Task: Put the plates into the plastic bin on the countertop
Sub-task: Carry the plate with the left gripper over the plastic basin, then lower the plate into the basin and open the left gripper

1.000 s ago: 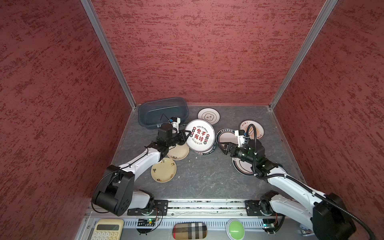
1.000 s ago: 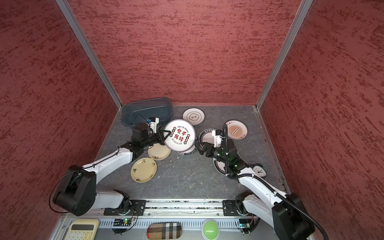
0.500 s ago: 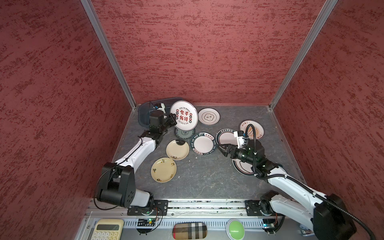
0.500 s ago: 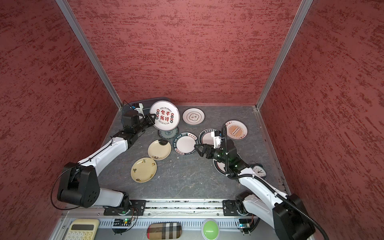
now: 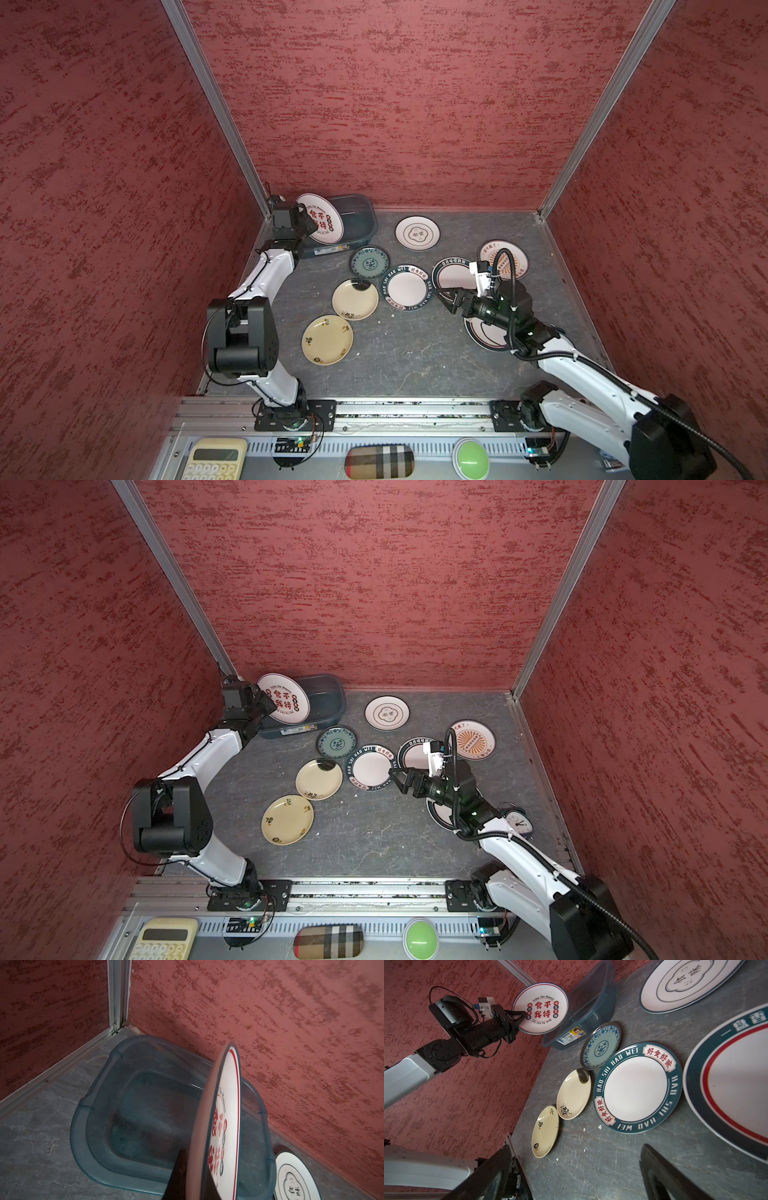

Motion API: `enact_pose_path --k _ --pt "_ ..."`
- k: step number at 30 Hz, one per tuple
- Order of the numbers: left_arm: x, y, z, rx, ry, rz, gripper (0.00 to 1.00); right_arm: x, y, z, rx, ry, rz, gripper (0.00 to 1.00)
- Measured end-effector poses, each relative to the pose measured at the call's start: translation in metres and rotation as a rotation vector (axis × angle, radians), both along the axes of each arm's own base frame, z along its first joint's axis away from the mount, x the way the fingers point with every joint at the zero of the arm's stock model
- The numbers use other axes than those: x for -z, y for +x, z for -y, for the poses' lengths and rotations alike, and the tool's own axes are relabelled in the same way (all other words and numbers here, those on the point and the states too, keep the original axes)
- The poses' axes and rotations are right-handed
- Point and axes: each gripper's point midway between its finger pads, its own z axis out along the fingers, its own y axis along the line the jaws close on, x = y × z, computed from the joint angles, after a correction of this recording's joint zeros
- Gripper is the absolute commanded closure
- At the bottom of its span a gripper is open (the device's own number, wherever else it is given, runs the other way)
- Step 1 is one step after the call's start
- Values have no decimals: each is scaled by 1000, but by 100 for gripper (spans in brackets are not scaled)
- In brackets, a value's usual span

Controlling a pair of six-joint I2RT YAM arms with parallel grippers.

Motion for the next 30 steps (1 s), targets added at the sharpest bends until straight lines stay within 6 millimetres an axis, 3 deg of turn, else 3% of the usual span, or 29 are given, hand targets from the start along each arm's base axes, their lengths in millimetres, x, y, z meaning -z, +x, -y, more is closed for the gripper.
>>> enact_pose_path --k 4,14,24,30 --pt "22 11 -12 -14 4 -60 100 -3 0 1 6 12 2 1" --pt "33 36 -39 -11 15 -97 100 -11 4 2 20 56 20 1" --pt "64 41 -34 23 -26 -179 100 -4 6 2 27 54 -6 1" --pt "93 41 -29 34 -64 -238 94 -2 5 2 28 48 -16 1"
